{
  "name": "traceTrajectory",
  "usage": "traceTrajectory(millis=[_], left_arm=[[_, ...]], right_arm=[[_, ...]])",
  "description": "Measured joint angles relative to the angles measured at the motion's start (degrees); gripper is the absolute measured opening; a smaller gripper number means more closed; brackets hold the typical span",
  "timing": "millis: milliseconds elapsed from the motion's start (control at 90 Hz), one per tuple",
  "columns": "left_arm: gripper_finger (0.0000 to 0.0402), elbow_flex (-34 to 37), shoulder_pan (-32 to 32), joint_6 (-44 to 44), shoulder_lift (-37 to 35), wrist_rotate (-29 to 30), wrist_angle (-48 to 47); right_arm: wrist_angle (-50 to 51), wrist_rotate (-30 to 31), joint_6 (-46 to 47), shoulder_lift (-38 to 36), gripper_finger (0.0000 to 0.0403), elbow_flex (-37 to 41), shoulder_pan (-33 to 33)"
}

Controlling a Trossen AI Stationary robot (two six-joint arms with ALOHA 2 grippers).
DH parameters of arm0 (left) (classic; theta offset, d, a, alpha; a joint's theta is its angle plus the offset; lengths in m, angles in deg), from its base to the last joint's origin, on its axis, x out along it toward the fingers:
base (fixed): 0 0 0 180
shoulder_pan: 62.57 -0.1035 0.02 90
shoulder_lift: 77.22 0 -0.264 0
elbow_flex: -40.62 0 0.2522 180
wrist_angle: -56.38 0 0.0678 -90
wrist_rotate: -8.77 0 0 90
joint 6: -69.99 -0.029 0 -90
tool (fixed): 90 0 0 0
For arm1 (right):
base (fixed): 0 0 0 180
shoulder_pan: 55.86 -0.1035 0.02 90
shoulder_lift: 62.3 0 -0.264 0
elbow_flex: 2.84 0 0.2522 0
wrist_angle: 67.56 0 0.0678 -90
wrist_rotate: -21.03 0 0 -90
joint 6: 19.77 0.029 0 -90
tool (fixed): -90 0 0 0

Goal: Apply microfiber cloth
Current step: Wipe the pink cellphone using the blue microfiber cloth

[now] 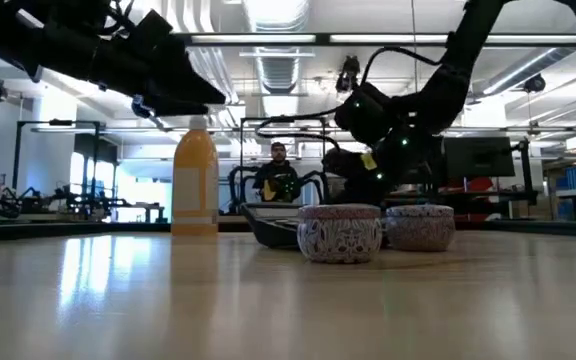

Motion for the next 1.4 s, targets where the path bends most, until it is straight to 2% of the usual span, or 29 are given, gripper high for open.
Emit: traceTrajectory(millis=[78,211,467,578,711,811,933,1011,1156,1400], left_arm=[[0.0347,-0.16,-0.34,-0.8,2.94,-2.0,4.21],[0.0347,-3.06,-0.87,-1.44,9.16,-1.95,5.11],[0.0347,-16.36,-1.27,-1.85,26.29,-3.1,4.11],[0.0347,-22.51,-1.67,-1.36,33.07,-2.69,1.33],[0.0347,-28.37,-3.38,0.25,38.54,1.23,-5.46],[0.0347,-30.51,-5.52,2.01,40.43,-3.13,-9.51],[0.0347,-30.65,-8.73,3.03,41.76,-8.7,-10.0],[0.0347,-30.66,-11.04,3.18,42.42,-10.26,-9.54],[0.0347,-30.66,-13.87,3.65,43.29,-16.78,-9.05],[0.0347,-30.53,-16.83,2.86,45.59,-16.26,-10.48]], right_arm=[[2.85,0.73,0.81,-2.88,0.0,0.45,-1.28],[5.96,1.78,2.6,-7.87,0.0,2.53,-5.37],[15.97,9.63,9.84,-15.98,0.0,4.77,-15.3],[21.69,12.83,14.26,-18.17,0.0,5.88,-18.99],[23.87,14.26,19.77,-20.56,0.0,8.51,-21.67],[23.23,14.24,22.32,-21.37,0.0,9.93,-21.95],[23.11,14.38,22.91,-21.8,0.0,10.5,-21.82],[22.0,14.36,21.78,-21.91,0.0,10.49,-21.4],[17.02,14.27,17.5,-21.54,0.0,10.4,-19.49],[6.22,7.19,10.57,-17.92,0.0,10.29,-13.06]])
